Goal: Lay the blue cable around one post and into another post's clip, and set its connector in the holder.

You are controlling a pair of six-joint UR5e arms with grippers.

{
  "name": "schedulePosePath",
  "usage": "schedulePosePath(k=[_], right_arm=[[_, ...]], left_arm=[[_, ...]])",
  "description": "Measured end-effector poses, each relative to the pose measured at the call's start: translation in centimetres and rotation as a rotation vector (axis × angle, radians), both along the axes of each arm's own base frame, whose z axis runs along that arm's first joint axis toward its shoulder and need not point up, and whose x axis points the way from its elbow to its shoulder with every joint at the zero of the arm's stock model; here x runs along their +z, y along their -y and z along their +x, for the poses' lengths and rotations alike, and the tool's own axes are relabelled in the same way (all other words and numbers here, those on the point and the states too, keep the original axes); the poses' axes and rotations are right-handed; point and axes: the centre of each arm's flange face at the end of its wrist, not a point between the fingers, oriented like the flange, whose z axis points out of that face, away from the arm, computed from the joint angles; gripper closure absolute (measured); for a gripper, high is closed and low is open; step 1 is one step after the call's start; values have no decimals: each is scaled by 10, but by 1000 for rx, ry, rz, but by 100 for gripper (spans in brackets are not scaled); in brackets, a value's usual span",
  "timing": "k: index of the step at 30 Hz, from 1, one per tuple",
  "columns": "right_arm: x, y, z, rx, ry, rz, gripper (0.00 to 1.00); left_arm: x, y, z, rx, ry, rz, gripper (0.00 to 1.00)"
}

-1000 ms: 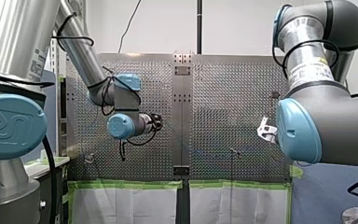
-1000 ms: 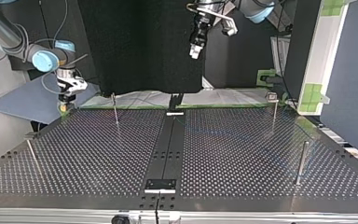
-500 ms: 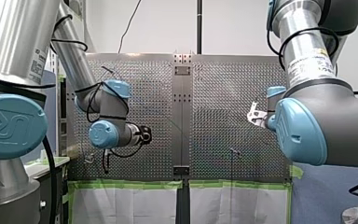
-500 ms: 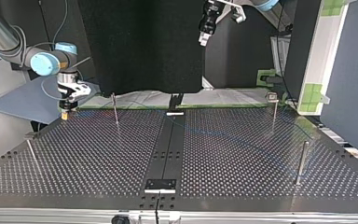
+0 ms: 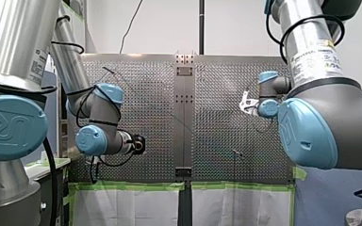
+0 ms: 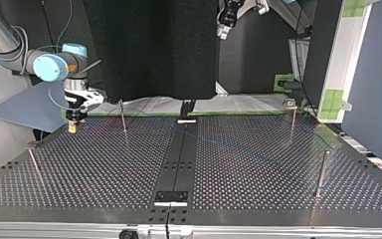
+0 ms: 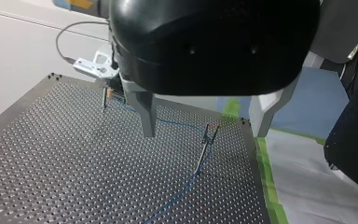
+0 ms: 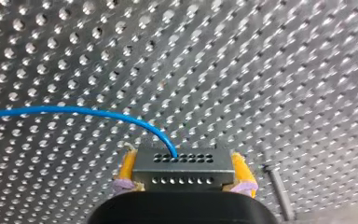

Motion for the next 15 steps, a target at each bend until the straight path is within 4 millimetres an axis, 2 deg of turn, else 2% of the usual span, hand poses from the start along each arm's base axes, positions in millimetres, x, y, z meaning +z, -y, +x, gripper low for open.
schedulePosePath(k=[4, 15], right_arm=[[15, -8, 0, -5, -24, 2, 100], [34, -36, -20, -57, -32, 36, 100]], left_arm=[[0, 0, 0, 0, -1, -1, 0], [0, 0, 0, 1, -1, 2, 0]])
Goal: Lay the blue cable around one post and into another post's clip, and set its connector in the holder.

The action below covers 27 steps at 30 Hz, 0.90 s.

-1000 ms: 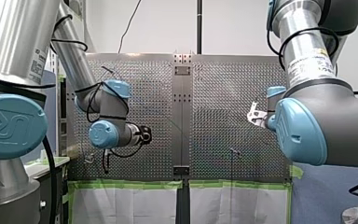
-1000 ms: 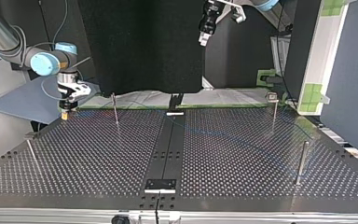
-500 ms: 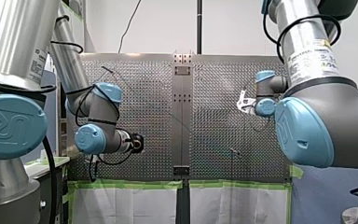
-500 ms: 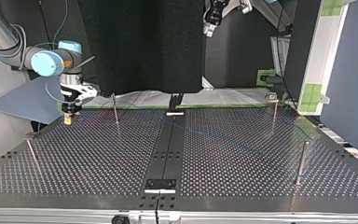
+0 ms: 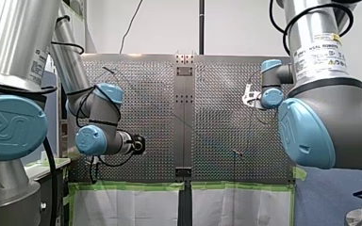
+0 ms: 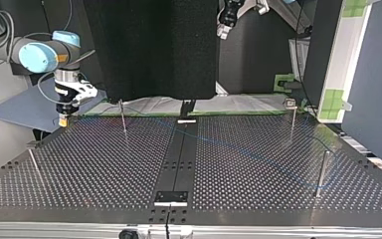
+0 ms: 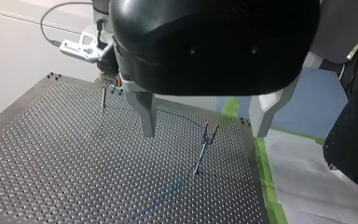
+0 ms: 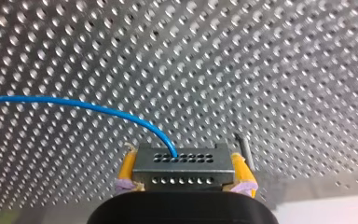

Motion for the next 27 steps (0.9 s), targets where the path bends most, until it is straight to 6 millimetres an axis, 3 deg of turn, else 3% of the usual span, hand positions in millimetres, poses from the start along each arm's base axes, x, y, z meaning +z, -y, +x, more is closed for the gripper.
schedulePosePath(k=[17, 21, 27], right_arm=[[81, -5, -33, -42, 31, -149, 100], [77, 0, -41, -43, 26, -147, 100], [54, 11, -53, -62, 12, -111, 100]], left_arm=[[1, 0, 4, 7, -3, 26, 0], [1, 0, 6, 8, -7, 36, 0], [1, 0, 7, 10, -13, 47, 0]])
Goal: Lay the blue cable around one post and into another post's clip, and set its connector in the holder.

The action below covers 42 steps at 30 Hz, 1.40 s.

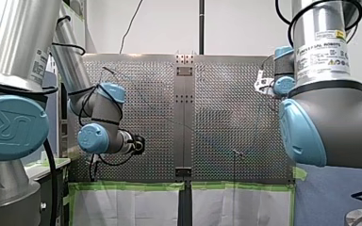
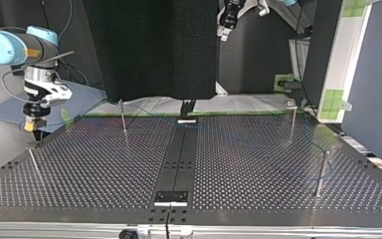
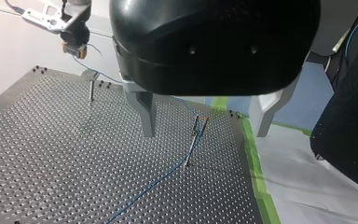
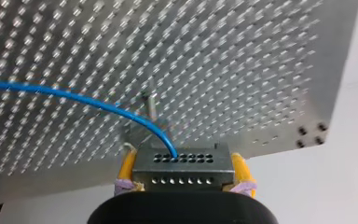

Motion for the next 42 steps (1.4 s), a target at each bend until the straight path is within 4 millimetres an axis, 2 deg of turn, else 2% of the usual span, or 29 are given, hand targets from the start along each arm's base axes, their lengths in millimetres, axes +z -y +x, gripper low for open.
schedulePosePath(k=[4, 8, 19, 24, 33, 42], right_arm=[[-15, 7, -9, -15, -14, 19, 100], [-19, 13, -18, -21, -31, 18, 100], [-3, 30, -36, 5, -101, 14, 100], [-2, 36, -38, 36, -132, 34, 100], [-31, 50, -34, 112, -150, 84, 100], [-23, 59, -35, 156, -153, 74, 100]], left_arm=[[2, 2, 3, -1, 0, 13, 0], [3, 4, 6, -3, -9, 36, 0], [3, 5, 7, -2, -43, 49, 0], [3, 5, 7, 4, -48, 34, 0], [5, 6, 10, 11, -57, 26, 0], [5, 6, 10, 18, -59, 27, 0]])
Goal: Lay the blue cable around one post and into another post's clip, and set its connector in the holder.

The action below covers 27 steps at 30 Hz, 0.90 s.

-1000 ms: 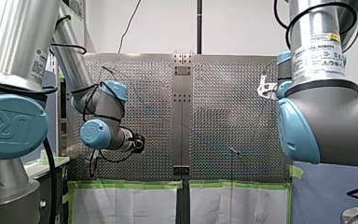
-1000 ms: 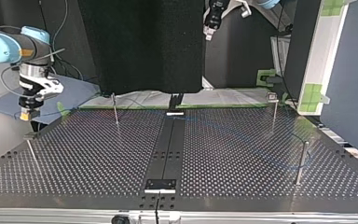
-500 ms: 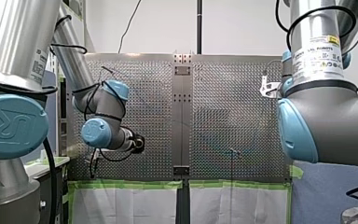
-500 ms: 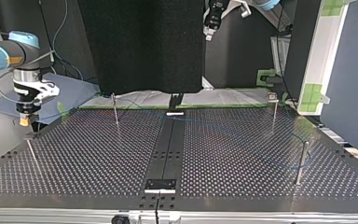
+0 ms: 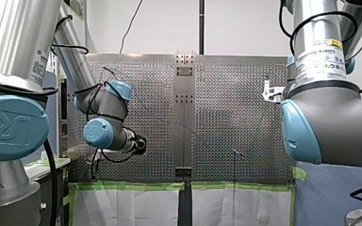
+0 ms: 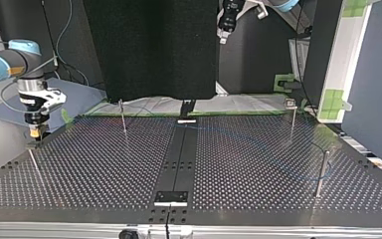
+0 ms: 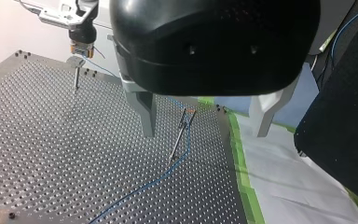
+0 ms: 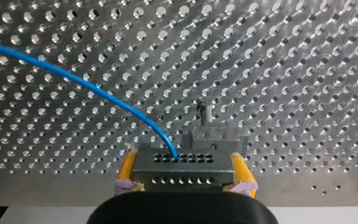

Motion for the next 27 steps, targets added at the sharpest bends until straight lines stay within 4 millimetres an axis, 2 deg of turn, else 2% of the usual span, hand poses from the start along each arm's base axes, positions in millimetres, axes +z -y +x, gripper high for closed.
schedulePosePath(k=[20, 27], right_arm=[[20, 16, -18, 13, 12, -32, 100], [17, 20, -20, 11, 22, -27, 100]], left_arm=[[0, 0, 0, 1, -2, 5, 0], [1, 1, 1, 2, 1, 3, 0]])
